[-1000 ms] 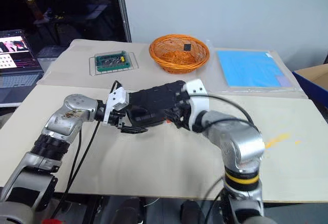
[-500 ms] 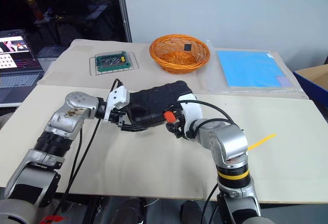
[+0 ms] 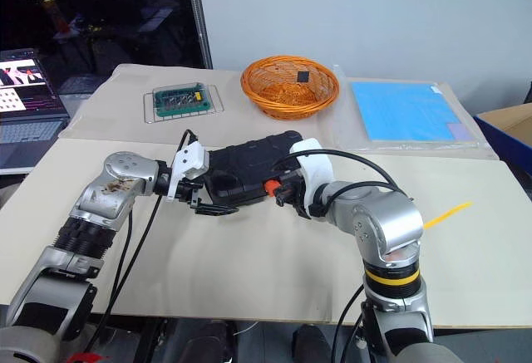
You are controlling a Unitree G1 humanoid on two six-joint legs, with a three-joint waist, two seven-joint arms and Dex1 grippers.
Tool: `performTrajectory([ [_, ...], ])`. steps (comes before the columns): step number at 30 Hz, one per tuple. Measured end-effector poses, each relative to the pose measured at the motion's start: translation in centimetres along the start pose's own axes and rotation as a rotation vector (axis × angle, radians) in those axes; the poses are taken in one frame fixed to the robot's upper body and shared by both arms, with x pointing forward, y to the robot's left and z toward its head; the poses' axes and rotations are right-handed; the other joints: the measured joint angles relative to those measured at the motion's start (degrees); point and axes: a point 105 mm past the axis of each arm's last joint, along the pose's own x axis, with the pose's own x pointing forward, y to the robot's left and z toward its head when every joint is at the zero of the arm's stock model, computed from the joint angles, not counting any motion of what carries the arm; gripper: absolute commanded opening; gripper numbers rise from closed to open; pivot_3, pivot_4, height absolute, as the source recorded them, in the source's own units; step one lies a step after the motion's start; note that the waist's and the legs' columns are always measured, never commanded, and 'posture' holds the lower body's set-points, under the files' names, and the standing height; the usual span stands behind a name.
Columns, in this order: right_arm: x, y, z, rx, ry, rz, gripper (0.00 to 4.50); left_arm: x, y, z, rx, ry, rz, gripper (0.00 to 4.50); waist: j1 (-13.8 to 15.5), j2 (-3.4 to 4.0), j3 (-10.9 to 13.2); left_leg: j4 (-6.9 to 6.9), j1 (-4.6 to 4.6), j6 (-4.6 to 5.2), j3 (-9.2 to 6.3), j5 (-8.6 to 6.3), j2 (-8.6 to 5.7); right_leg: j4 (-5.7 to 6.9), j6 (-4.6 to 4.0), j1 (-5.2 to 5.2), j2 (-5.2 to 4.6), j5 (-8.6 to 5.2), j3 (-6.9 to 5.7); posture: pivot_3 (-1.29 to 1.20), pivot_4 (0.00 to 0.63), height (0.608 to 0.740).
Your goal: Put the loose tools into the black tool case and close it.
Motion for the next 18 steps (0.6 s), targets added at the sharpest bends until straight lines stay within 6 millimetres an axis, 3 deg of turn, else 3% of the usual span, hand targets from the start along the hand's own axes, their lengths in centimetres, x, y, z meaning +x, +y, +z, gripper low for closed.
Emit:
performTrajectory([
  [5,1.3,-1.0,0.5,0.034,-0.011,-0.033,0.02,0.0,-0.2,0.0,0.005,-0.001,-0.002,4.5,0.0,0.0,0.0,0.0,0.0,0.0,0.01,0.0,0.0,-0.01,0.0,0.01,-0.01,0.0,0.0,0.0,0.15,0.74],
  [12,2.2,-0.8,-2.3,0.012,0.084,-0.029,0.02,0.0,-0.2,0.0,0.005,-0.001,-0.001,4.5,0.1,0.0,0.0,0.0,0.0,0.0,0.0,0.0,0.0,-0.01,0.0,0.01,0.0,0.0,0.0,0.0,0.15,0.74],
  [14,2.2,-0.9,-2.4,0.004,0.071,-0.029,0.02,0.0,-0.2,0.0,0.004,-0.001,0.003,4.5,0.1,0.0,0.0,0.0,0.0,0.0,0.0,0.0,0.0,-0.01,0.0,0.0,-0.01,0.0,0.0,0.0,0.15,0.74],
  [17,1.5,-1.2,-1.4,-0.024,0.016,-0.044,0.74,0.0,-0.2,0.0,0.005,-0.002,0.005,4.5,0.1,0.0,0.0,0.0,0.0,0.0,0.0,0.0,0.0,-0.01,0.01,0.0,-0.01,0.0,0.0,0.0,0.15,0.74],
  [18,1.1,-1.2,-1.1,-0.036,0.0,-0.045,1.22,0.0,-0.2,0.0,0.006,-0.002,0.005,4.5,0.1,0.0,0.0,0.0,0.0,0.0,0.0,0.0,0.0,-0.01,0.0,0.0,0.0,0.0,0.0,0.0,0.15,0.74],
])
